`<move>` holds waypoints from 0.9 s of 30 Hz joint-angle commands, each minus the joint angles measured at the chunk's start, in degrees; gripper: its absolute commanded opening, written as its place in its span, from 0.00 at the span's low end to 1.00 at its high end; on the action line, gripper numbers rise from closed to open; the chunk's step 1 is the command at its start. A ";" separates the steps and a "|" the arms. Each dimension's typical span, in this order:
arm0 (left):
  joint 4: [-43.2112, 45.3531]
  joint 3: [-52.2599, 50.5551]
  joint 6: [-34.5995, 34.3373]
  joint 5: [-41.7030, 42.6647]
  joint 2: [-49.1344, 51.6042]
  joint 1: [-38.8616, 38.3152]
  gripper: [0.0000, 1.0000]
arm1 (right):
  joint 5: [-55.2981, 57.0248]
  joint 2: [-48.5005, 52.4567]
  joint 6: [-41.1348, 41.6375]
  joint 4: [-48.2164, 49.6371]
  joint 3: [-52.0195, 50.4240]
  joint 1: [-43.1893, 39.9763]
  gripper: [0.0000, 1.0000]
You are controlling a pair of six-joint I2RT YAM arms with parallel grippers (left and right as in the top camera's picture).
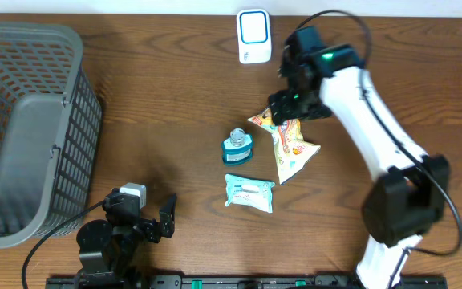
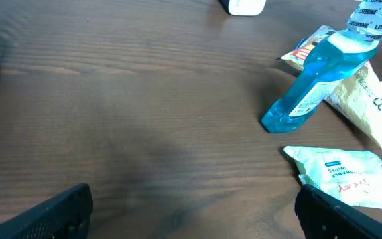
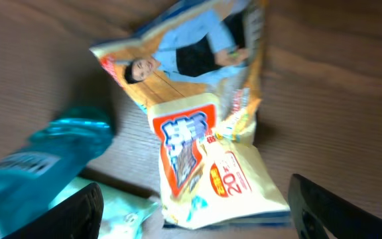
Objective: Scan the item barcode
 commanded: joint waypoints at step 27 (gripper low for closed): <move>0.00 0.24 0.81 -0.11 -0.37 -0.17 0.98 | -12.00 10.62 -0.33 1.16 -1.51 -0.17 0.01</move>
